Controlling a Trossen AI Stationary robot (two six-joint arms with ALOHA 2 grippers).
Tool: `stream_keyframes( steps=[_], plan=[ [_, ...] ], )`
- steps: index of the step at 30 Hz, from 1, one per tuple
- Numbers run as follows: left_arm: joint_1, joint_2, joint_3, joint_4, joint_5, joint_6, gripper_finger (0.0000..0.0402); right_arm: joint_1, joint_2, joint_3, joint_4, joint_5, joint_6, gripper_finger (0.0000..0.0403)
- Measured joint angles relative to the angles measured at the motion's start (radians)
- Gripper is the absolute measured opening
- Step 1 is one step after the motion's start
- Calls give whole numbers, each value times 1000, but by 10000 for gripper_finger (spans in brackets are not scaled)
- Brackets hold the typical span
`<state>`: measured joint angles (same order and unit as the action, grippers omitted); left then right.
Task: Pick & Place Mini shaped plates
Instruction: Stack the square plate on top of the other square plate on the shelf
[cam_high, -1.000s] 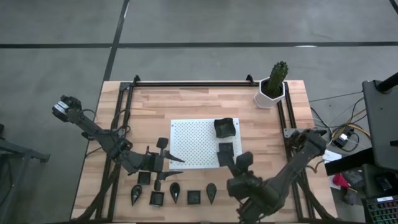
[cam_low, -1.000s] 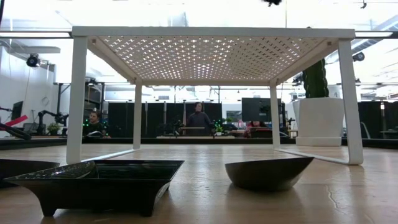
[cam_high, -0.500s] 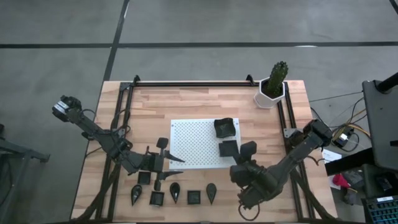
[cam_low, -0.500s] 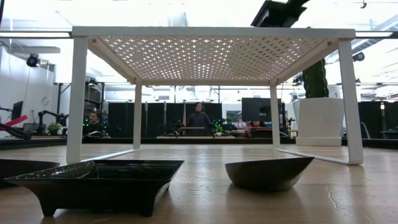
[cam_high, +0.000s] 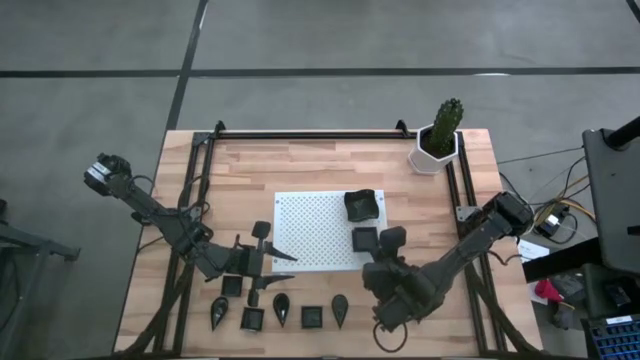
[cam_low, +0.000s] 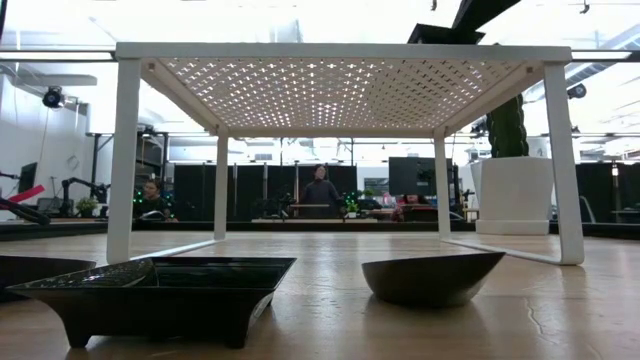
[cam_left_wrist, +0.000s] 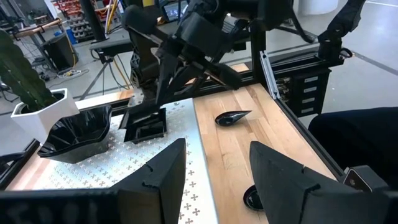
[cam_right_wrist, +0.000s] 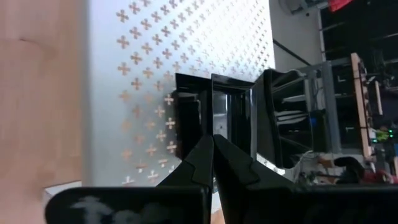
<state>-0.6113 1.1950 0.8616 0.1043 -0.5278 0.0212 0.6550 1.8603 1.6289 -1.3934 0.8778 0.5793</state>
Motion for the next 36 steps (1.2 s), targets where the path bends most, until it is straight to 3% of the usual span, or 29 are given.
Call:
stream_keyframes(
  steps=[28,36],
  plan=[
    [0,0,0,-1,0,1,177,-8,2,-9,46,-30,-10,10],
    [0,0,0,-1,0,-1,177,-12,2,-10,46,-23,-11,58]
  ],
)
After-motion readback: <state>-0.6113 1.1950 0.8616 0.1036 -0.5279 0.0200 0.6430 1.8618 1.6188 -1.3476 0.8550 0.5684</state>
